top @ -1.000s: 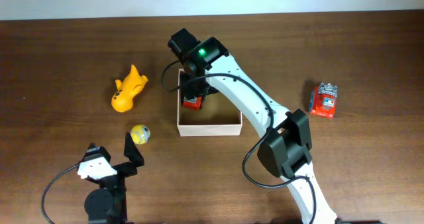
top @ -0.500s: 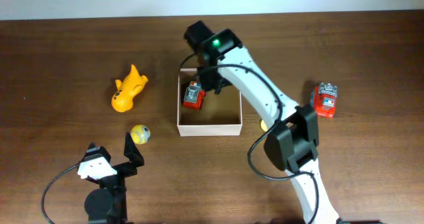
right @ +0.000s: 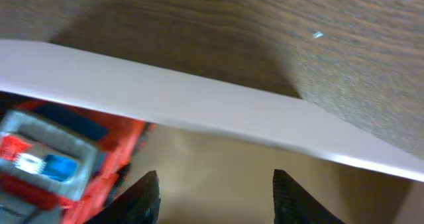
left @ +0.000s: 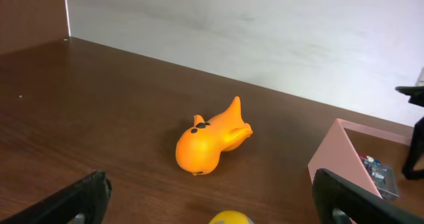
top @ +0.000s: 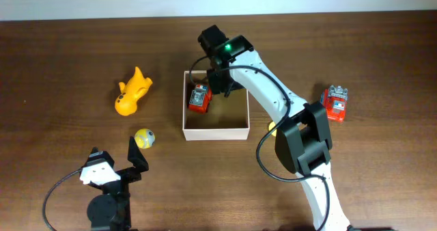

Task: Pack container
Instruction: 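Lower the truck into the box and open the right gripper, then raise the right gripper out of the box and move right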

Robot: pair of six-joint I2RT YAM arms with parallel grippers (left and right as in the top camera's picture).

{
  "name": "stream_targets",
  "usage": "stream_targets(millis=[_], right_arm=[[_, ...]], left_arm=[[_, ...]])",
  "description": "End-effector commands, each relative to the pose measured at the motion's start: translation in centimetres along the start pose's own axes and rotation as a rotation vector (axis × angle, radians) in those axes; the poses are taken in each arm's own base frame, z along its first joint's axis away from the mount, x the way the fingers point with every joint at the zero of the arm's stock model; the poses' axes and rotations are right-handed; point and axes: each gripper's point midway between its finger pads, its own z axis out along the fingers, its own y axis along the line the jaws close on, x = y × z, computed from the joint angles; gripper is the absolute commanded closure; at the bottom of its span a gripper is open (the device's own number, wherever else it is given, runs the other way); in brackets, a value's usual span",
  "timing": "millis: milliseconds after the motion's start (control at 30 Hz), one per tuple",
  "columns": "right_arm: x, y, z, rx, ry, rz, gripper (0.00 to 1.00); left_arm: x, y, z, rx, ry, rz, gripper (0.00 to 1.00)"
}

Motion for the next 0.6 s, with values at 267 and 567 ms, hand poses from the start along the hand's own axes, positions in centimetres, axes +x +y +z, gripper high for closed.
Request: stream_targets(millis=[267, 567], right_arm=[[0.8, 2.8, 2.0, -0.058, 0.013, 0.021, 0.5], [0.0, 3.9, 1.9, -0.094, -0.022, 0.034, 0.5]], left_arm=[[0.1, 0.0, 0.0, 0.004, -0.001, 0.019, 0.01], [0.1, 0.0, 0.0, 0.004, -0.001, 0.019, 0.01]])
